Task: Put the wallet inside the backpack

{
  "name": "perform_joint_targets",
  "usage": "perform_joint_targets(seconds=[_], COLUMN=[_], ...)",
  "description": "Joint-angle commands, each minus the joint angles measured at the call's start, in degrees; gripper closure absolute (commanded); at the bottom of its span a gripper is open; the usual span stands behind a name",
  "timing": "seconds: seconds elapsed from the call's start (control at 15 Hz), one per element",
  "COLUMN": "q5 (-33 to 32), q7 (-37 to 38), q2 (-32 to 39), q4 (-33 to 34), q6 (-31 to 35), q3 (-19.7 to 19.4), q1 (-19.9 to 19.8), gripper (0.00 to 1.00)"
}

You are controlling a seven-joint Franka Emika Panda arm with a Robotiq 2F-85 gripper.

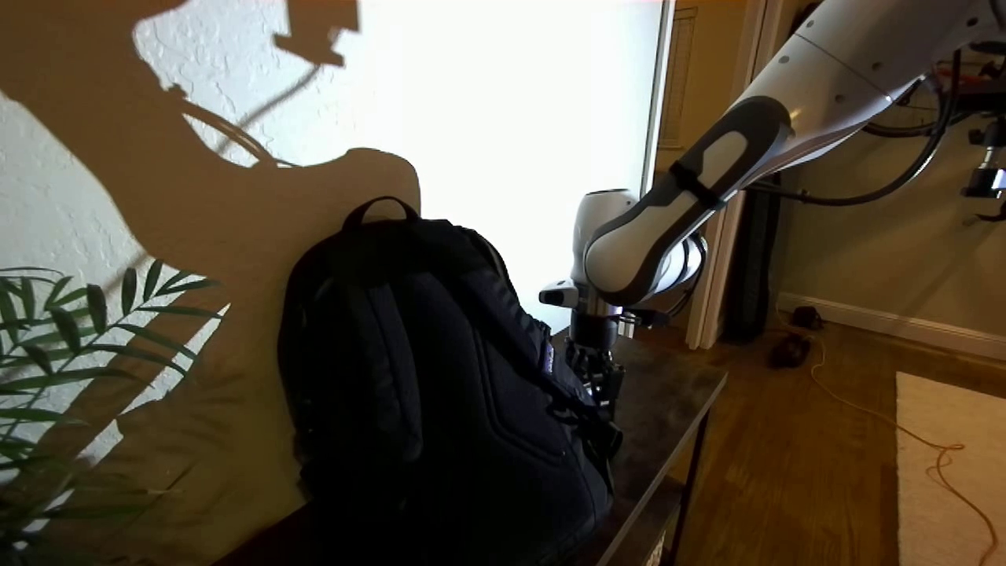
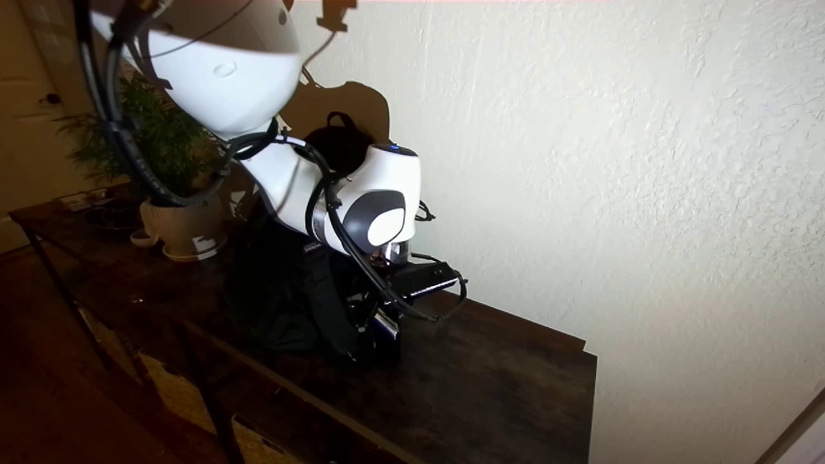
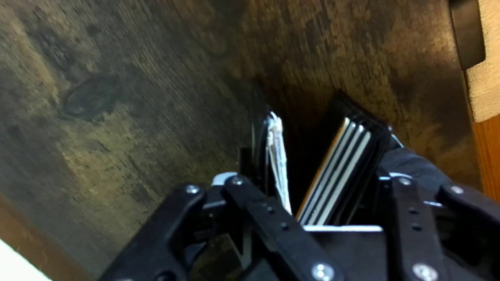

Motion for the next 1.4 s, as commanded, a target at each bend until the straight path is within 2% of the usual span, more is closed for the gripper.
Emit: perform_joint_targets(seconds=[0.0, 0.33, 0.6, 0.87, 1.33], q5=[-0.2, 0.3, 1.5, 4.5, 7.8], q7=[-0.7, 0.4, 2.4, 9.0, 17.0], q2=[-0.2, -0.5, -0.7, -0.9, -2.8], q4=[0.1, -0.5, -0.7, -0.1, -1.0], q6=[-0.6, -0.7, -0.9, -2.0, -0.6], q3=[-0.8, -1.5, -2.1, -3.4, -4.1], q1=[0.3, 0.0, -0.3, -0.9, -4.2], gripper=[0.66, 0.97, 0.96, 0.95, 0.95])
